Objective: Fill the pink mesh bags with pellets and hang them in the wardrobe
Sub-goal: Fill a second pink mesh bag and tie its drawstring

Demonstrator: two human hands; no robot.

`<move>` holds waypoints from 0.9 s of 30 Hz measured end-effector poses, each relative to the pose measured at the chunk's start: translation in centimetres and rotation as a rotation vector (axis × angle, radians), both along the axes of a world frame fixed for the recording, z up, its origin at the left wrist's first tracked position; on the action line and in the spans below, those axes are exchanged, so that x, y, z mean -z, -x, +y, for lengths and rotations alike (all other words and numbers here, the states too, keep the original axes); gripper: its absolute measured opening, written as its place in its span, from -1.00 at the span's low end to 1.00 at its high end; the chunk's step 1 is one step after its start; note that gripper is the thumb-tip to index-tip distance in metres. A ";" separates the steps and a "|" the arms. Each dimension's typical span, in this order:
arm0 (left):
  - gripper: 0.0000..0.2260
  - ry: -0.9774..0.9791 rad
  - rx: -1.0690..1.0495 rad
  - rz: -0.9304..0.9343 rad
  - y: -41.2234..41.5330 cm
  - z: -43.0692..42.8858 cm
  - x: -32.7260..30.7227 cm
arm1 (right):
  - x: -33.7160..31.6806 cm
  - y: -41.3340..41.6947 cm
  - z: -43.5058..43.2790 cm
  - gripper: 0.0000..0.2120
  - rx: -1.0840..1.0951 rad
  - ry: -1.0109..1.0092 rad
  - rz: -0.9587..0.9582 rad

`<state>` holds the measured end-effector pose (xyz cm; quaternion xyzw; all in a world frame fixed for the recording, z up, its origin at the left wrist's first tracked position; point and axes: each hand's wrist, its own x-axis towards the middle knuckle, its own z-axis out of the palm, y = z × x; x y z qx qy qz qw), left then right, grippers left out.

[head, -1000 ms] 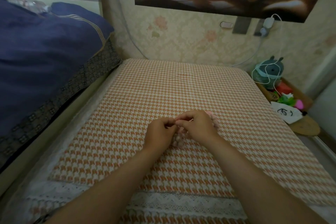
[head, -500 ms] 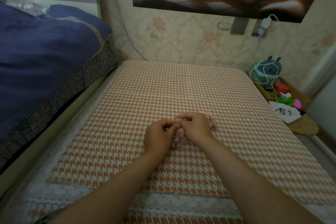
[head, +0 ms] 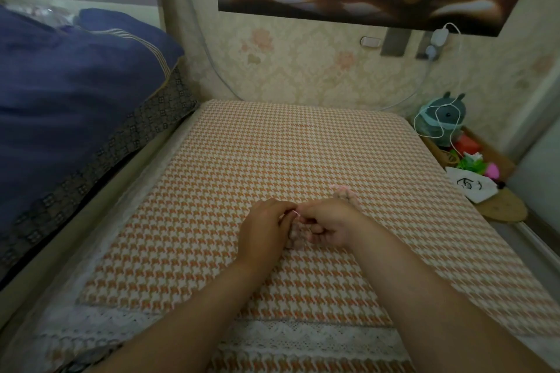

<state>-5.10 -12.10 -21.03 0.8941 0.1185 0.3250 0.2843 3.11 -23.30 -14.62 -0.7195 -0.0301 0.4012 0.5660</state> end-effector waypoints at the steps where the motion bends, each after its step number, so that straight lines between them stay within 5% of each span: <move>1: -0.87 0.008 0.006 -0.006 0.0 0.0 0.1 | 0.1 -0.1 -0.1 -0.82 0.000 -0.005 0.030; 14: -0.93 0.162 0.045 0.018 0.1 0.1 -0.3 | -0.1 -0.8 -1.2 -0.88 -0.111 0.032 -0.098; 18: -0.87 0.345 0.067 0.035 0.2 0.1 -0.7 | -0.7 -0.5 -1.4 -0.91 -0.118 0.078 -0.199; 27: -0.90 0.349 0.142 0.030 0.9 -0.6 -1.1 | -0.4 -0.5 -1.1 -0.80 -0.154 0.027 -0.012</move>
